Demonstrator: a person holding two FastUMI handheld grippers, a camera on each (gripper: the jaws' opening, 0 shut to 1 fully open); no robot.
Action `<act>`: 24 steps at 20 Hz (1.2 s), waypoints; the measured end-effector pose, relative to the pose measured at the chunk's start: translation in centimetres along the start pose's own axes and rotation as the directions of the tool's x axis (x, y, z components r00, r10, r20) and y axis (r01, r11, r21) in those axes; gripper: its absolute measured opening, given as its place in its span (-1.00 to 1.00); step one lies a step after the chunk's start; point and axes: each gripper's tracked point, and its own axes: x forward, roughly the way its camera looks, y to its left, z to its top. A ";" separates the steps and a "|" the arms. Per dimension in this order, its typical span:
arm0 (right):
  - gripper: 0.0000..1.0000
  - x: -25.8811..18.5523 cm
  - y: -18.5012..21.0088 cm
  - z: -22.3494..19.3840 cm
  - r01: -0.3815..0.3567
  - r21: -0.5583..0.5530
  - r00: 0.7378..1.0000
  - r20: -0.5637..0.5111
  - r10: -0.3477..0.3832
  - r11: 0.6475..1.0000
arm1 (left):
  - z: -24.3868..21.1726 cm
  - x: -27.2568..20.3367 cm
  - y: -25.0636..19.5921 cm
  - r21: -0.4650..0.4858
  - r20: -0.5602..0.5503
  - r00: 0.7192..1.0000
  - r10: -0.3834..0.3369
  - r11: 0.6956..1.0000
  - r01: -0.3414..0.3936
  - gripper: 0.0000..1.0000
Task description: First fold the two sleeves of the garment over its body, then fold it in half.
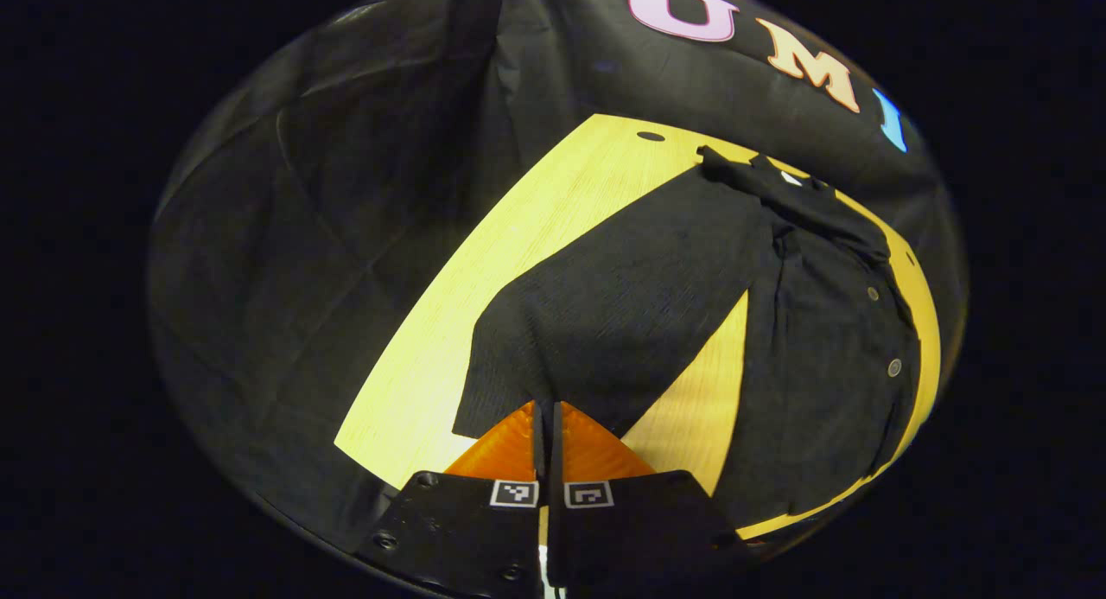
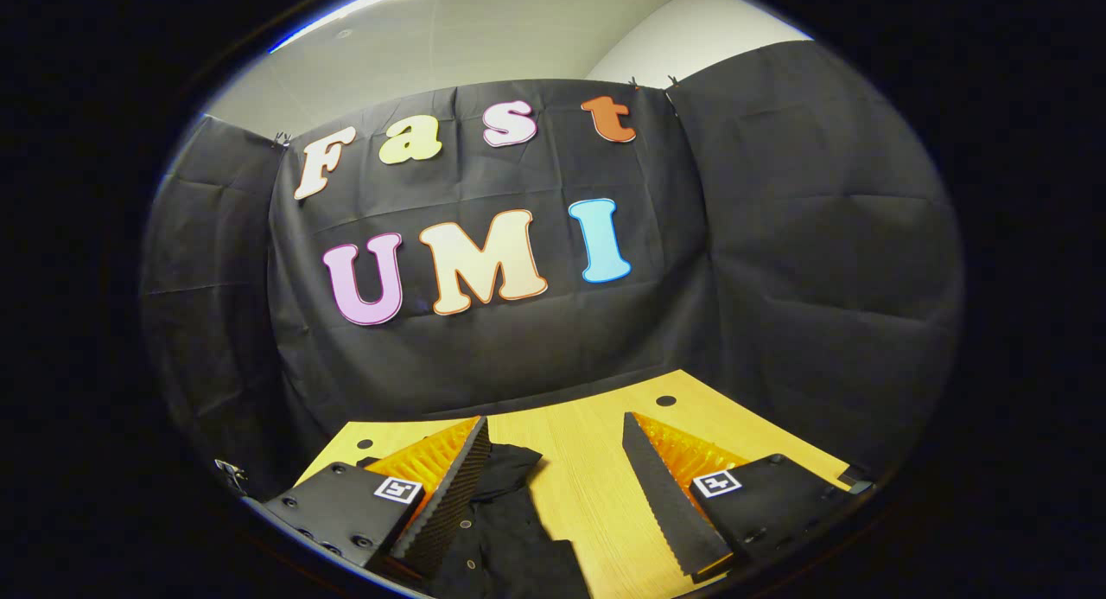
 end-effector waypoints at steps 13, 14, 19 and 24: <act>0.87 -0.2 -1.4 -0.7 -0.042 -0.043 0.999 -0.030 0.041 0.998 | 13.6 -7.1 -10.3 0.185 0.260 0.944 -0.201 0.970 0.156 -1.00; 0.95 -0.1 -1.6 -0.8 -0.042 -0.048 0.999 -0.034 0.040 0.998 | 14.7 -7.5 -11.1 0.208 0.278 0.937 -0.210 0.966 0.154 -1.00; 0.95 -0.1 -1.9 -2.1 -0.057 -0.061 0.996 -0.067 0.053 0.996 | 18.3 -9.0 -16.6 0.287 0.336 0.897 -0.287 0.938 0.193 -1.00; 0.87 0.4 -2.5 -3.0 -0.078 -0.067 0.993 -0.095 0.072 0.995 | 21.5 -9.8 -24.0 0.350 0.369 0.842 -0.393 0.898 0.266 -1.00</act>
